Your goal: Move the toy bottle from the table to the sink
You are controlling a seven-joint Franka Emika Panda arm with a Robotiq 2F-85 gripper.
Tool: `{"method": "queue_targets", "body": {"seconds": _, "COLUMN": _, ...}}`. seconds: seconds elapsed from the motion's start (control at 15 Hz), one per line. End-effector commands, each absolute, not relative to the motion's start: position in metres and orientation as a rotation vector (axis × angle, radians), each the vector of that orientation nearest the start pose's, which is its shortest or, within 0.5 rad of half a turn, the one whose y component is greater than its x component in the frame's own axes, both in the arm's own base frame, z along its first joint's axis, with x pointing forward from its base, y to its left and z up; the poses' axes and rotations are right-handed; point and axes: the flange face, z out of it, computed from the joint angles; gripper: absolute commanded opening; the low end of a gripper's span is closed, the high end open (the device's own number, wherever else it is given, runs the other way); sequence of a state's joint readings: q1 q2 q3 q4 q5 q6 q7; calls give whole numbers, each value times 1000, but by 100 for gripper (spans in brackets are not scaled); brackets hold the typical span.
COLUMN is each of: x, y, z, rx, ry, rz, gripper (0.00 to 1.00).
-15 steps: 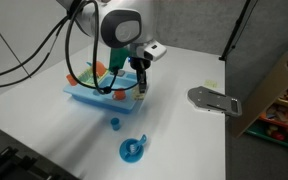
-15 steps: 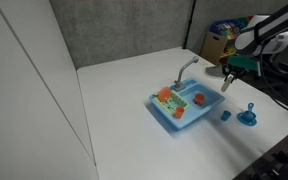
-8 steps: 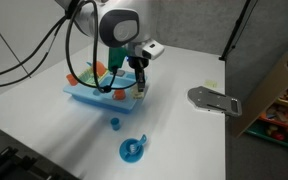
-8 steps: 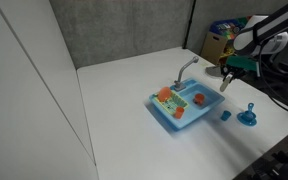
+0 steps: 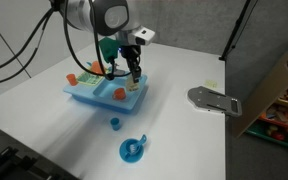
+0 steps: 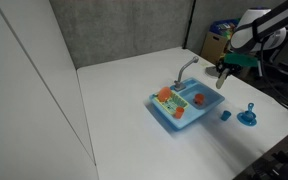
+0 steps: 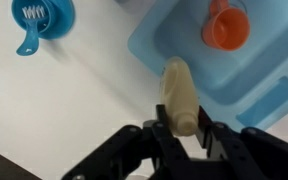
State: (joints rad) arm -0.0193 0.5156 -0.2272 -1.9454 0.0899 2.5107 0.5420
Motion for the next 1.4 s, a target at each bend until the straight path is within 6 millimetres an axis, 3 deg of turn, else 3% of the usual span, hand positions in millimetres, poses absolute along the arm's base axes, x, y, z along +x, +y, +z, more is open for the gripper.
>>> {"method": "queue_targets", "body": {"seconds": 0.0, "x": 600, "y": -124, "z": 249, "rx": -3005, "ry": 1082, "rz": -129, "gripper": 10}}
{"method": "queue_targets", "body": {"seconds": 0.53, "x": 578, "y": -61, "z": 272, "rx": -3124, "ry": 739, "rz": -137, "gripper": 10}}
{"method": "queue_targets", "body": {"seconds": 0.8, "x": 569, "y": -42, "z": 276, "rx": -3083, "ry": 772, "rz": -135, "gripper": 10}}
{"method": "queue_targets", "body": {"seconds": 1.33, "x": 554, "y": -21, "z": 275, "rx": -3026, "ry": 813, "rz": -114, "gripper": 10}}
